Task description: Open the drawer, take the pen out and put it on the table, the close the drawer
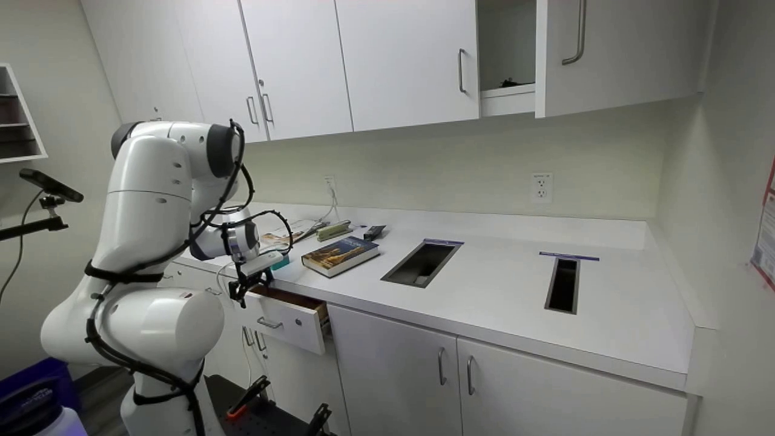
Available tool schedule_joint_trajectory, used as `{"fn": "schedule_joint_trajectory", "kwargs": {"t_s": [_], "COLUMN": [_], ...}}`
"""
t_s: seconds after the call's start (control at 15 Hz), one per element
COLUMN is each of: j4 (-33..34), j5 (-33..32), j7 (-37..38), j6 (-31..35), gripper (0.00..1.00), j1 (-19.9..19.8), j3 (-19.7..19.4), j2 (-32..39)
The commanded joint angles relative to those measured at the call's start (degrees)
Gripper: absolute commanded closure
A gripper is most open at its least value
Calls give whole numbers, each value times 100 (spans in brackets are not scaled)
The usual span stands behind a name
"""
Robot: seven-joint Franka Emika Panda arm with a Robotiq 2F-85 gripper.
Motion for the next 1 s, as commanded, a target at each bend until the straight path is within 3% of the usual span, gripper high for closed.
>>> {"fn": "schedule_joint_trajectory", "kwargs": {"t_s": [0.0, 0.6, 0.93], "j4": [269, 408, 421], "j5": [-157, -151, -312], "j7": [242, 241, -129], "j6": [30, -112, -737], "gripper": [28, 96, 94], "j1": [-4, 74, 147], "j3": [94, 236, 561], "j2": [285, 302, 311]}}
